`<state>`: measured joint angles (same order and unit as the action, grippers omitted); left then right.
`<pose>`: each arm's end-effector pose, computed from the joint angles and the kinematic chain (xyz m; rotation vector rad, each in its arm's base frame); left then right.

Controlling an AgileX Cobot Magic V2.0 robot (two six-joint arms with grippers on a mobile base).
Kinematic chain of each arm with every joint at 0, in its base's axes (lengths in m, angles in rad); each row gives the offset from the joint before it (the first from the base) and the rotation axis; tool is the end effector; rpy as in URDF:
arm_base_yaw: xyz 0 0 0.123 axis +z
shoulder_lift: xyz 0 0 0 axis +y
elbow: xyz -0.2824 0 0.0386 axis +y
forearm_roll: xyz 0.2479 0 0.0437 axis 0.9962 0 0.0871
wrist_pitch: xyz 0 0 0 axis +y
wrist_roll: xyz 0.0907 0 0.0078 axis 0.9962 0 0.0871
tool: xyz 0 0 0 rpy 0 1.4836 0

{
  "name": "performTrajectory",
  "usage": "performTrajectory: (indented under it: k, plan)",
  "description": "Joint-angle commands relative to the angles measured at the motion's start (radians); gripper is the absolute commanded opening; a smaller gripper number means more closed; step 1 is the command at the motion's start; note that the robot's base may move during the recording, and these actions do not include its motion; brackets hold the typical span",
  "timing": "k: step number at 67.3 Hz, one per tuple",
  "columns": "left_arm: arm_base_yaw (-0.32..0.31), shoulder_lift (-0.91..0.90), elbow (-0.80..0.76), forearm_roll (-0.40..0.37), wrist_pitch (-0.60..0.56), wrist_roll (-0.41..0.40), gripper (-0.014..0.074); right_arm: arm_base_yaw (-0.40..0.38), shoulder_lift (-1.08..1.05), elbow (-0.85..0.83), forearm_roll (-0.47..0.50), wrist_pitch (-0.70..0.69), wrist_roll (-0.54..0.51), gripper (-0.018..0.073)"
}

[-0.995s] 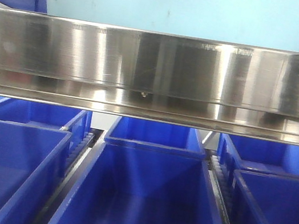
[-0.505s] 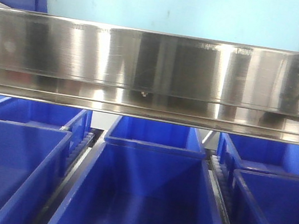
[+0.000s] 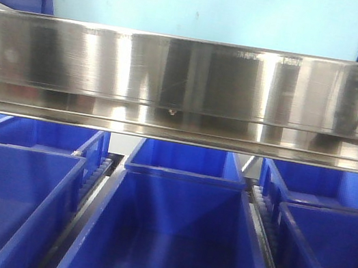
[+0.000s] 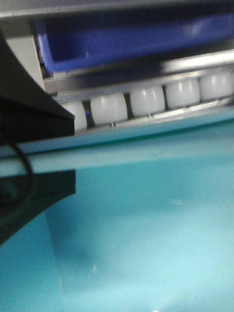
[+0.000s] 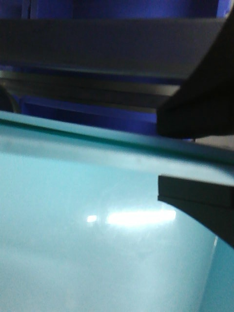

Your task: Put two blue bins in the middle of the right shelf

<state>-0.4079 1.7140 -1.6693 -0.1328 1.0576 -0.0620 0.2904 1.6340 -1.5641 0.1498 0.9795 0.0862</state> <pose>0.3410 -0.1588 0.3529 0.4078 2.5793 -0.3441 0.3404 0.1135 0.3548 -0.2035 2.5433 0.3390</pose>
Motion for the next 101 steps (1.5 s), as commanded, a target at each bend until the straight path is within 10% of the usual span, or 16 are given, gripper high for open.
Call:
performTrajectory:
  k: [1, 101]
  plan:
    - [-0.006, -0.004, -0.001, -0.052, -0.012, 0.005, -0.0110, -0.001, 0.005, 0.010, -0.004, 0.013, 0.012, -0.0158]
    - [-0.006, -0.229, -0.248, -0.119, -0.075, 0.005, -0.0111, -0.001, -0.158, -0.301, 0.002, -0.008, 0.012, -0.0157]
